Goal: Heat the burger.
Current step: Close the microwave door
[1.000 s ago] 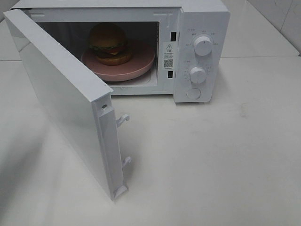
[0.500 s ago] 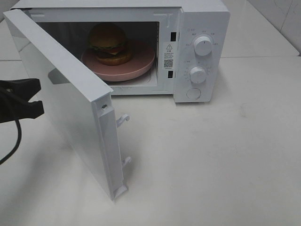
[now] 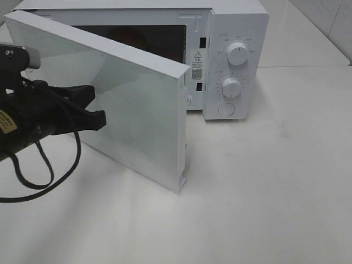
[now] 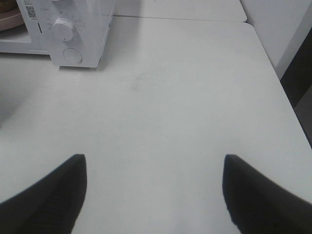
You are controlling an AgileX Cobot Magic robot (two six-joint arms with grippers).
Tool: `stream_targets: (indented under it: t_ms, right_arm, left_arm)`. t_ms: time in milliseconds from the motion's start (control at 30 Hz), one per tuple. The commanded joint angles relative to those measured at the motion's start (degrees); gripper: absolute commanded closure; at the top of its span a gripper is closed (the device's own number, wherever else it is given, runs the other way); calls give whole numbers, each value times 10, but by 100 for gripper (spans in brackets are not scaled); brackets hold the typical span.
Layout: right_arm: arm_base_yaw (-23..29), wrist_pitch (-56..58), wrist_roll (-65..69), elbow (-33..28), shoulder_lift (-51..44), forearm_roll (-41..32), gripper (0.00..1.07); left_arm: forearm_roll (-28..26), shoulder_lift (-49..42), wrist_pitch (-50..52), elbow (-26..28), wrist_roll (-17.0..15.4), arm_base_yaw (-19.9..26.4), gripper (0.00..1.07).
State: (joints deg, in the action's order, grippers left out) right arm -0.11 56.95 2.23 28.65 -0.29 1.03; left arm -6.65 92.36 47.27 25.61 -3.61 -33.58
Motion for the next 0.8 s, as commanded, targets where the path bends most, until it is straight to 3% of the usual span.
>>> stream_targets:
  t_ms: [33, 267, 333, 433, 600, 800]
  right_arm:
    - [-2, -1, 3, -2, -15, 1, 32]
    - [-2, -1, 3, -2, -15, 1, 32]
    - [-2, -1, 3, -2, -15, 1, 32]
    - [-2, -1, 3, -2, -15, 1, 32]
    - [-2, -1, 3, -2, -15, 1, 32]
    - [-2, -1, 3, -2, -15, 1, 32]
  left_arm:
    - [-21, 11, 10, 22, 3, -17, 107]
    - [-61, 60, 4, 83, 7, -53, 107]
    - [-88, 86, -2, 125, 36, -73, 107]
    - [-93, 93, -2, 136, 40, -77, 107]
    - [-126, 136, -25, 207, 42, -87, 107]
    - [-151, 160, -37, 252, 61, -89, 107]
